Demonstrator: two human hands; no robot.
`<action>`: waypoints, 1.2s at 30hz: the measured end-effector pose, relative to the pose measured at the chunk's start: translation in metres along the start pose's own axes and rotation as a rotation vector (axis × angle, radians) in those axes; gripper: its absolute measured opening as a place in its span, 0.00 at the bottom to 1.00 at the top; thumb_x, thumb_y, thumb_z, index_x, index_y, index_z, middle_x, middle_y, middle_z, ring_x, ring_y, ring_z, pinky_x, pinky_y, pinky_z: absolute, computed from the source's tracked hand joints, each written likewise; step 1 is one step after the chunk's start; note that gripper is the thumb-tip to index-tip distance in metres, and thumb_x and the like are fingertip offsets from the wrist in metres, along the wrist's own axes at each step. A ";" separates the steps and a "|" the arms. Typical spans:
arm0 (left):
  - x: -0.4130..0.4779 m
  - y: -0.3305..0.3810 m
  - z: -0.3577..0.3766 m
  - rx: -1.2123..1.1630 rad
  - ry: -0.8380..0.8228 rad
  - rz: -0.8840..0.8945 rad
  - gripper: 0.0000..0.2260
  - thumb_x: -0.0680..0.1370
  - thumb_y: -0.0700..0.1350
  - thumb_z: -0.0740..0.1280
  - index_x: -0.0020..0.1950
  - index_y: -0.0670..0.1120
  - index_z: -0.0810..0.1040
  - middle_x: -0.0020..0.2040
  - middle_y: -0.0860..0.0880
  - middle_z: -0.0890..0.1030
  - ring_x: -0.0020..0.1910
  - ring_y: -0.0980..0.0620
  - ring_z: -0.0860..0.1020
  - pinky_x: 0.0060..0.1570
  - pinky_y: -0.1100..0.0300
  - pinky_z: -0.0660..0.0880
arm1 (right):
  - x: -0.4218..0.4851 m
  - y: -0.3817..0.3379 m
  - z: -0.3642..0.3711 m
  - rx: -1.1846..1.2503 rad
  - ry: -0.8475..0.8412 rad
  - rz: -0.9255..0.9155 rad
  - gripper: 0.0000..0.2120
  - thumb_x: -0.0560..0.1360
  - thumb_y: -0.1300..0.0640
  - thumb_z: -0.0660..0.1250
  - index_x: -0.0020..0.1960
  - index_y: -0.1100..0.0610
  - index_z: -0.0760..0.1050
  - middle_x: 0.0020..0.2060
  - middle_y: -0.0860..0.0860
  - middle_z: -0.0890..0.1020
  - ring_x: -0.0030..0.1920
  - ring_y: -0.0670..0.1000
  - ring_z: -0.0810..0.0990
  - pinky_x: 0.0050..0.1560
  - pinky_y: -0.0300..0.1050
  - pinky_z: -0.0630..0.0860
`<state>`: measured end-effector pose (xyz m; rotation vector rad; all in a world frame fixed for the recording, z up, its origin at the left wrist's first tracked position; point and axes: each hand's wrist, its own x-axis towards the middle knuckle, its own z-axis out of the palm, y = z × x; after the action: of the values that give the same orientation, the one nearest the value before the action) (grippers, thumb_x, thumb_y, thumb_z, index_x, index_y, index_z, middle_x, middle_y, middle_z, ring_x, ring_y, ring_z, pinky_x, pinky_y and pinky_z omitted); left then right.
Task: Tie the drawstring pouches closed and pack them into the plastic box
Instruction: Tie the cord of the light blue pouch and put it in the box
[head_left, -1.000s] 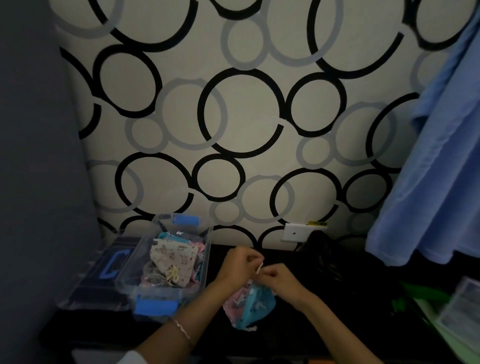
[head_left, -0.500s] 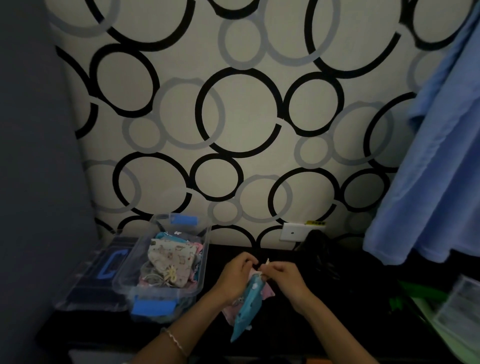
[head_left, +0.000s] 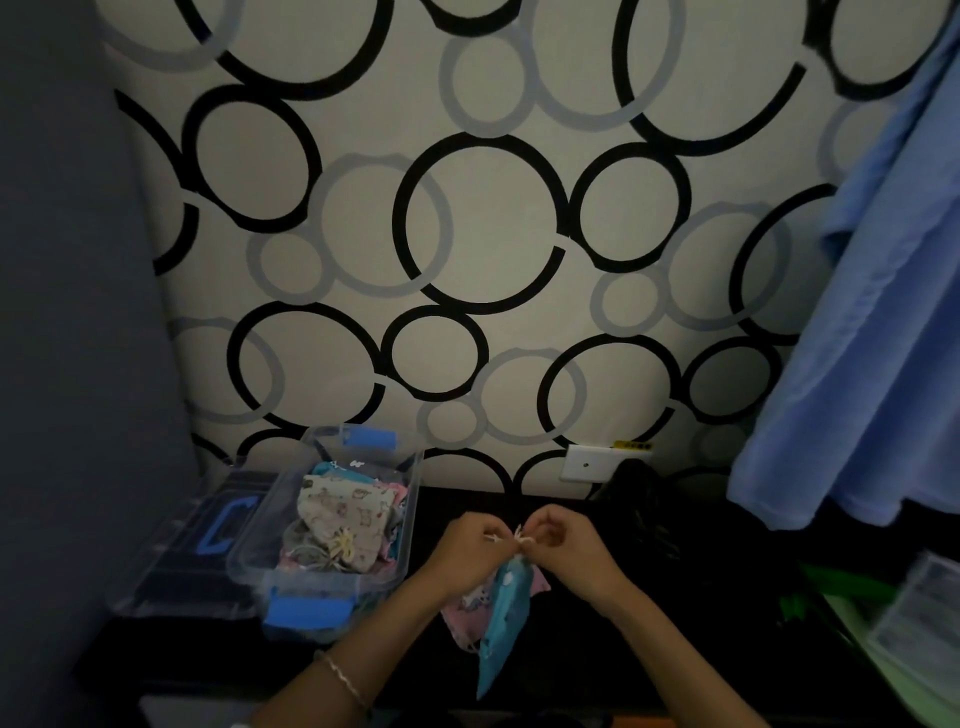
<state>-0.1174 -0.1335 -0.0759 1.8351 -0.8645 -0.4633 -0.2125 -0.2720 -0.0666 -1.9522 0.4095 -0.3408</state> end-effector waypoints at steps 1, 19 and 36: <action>0.000 0.000 0.001 0.021 -0.010 0.000 0.05 0.76 0.46 0.69 0.43 0.47 0.83 0.38 0.53 0.81 0.37 0.59 0.78 0.38 0.66 0.73 | -0.001 -0.001 0.000 -0.079 0.006 -0.023 0.07 0.71 0.65 0.73 0.43 0.53 0.80 0.40 0.52 0.84 0.41 0.46 0.83 0.43 0.36 0.79; 0.003 0.004 -0.008 -0.007 -0.093 0.109 0.04 0.79 0.43 0.65 0.50 0.44 0.78 0.37 0.56 0.77 0.36 0.62 0.74 0.39 0.66 0.70 | -0.003 0.006 -0.010 0.298 -0.212 0.102 0.08 0.77 0.59 0.67 0.46 0.59 0.84 0.40 0.55 0.85 0.41 0.49 0.82 0.44 0.40 0.76; 0.004 0.001 0.001 -0.144 -0.053 -0.093 0.05 0.80 0.44 0.66 0.48 0.42 0.78 0.48 0.43 0.80 0.48 0.52 0.78 0.47 0.61 0.74 | -0.004 0.017 0.006 -0.030 0.103 -0.084 0.08 0.71 0.57 0.75 0.35 0.47 0.83 0.37 0.48 0.81 0.40 0.46 0.82 0.42 0.37 0.77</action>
<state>-0.1161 -0.1372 -0.0756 1.7417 -0.7636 -0.6196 -0.2159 -0.2717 -0.0848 -1.9903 0.4023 -0.4936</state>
